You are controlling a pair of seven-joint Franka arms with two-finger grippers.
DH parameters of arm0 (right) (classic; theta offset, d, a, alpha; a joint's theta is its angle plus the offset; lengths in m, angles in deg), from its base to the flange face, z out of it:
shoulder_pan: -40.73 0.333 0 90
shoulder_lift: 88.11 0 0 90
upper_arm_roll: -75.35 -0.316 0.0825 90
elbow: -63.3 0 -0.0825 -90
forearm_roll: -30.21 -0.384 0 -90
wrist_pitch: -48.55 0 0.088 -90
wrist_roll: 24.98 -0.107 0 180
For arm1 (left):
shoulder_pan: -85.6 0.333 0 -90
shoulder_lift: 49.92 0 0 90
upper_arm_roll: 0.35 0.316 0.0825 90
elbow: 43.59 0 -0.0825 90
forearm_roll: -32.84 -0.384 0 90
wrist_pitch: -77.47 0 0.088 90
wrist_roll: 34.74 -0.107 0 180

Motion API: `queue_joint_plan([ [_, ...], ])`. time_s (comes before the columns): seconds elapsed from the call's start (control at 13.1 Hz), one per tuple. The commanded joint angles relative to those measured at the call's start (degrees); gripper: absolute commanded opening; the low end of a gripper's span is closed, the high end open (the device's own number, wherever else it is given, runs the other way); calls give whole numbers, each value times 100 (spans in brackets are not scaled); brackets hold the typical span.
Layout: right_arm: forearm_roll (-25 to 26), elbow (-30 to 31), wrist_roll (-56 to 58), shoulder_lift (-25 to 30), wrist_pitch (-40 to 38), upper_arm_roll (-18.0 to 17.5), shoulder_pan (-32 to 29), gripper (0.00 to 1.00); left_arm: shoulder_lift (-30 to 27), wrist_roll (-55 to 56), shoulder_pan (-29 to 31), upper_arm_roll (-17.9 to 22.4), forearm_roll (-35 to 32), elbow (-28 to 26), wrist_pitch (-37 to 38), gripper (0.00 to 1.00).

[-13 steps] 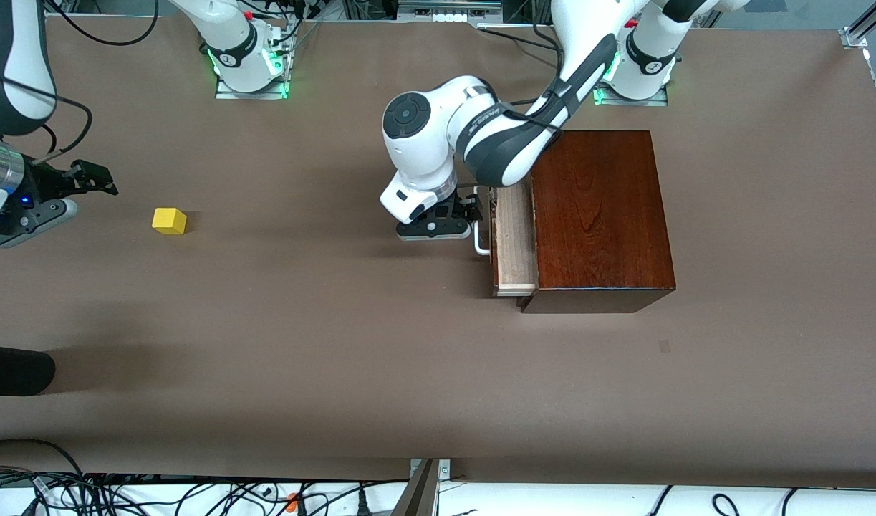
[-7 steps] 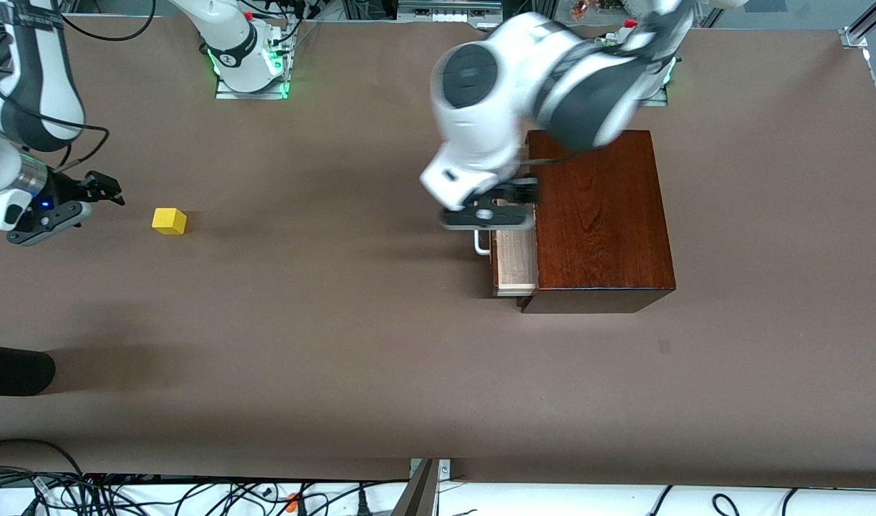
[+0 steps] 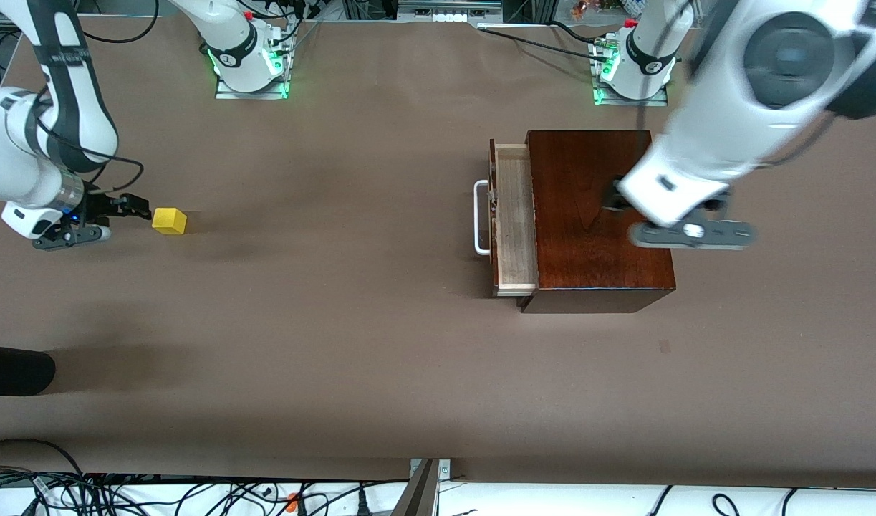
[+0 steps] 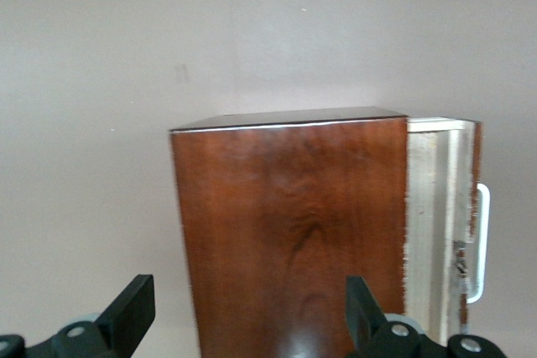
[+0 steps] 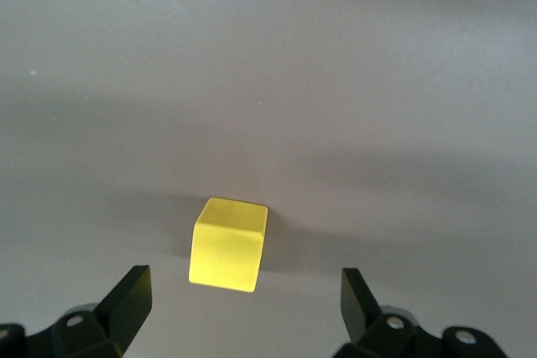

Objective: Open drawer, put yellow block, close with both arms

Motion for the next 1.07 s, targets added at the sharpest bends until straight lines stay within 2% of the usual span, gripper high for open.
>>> queue_joint_plan([
  [0.0,-98,20,-508,-180,106,-22,51,100,-932,-857,331,493,573,-1114,-386,100],
  [0.23,-98,99,-869,-233,106,-40,68,100,-1856,-1605,279,1232,943,-2494,-1298,100],
  [0.38,-98,187,-1045,-233,193,-66,103,100,-2296,-2027,313,1357,944,-3216,-1818,100],
  [0.53,-98,389,-1247,-233,439,-66,165,100,-2368,-2057,331,1384,865,-3351,-1830,100],
  [0.84,-98,802,-1248,-268,1116,-66,165,100,-2272,-2134,672,1384,865,-3166,-1522,100],
  [0.99,-98,847,-1257,-312,1178,-66,165,100,-2272,-2135,736,1375,865,-3140,-1390,100],
])
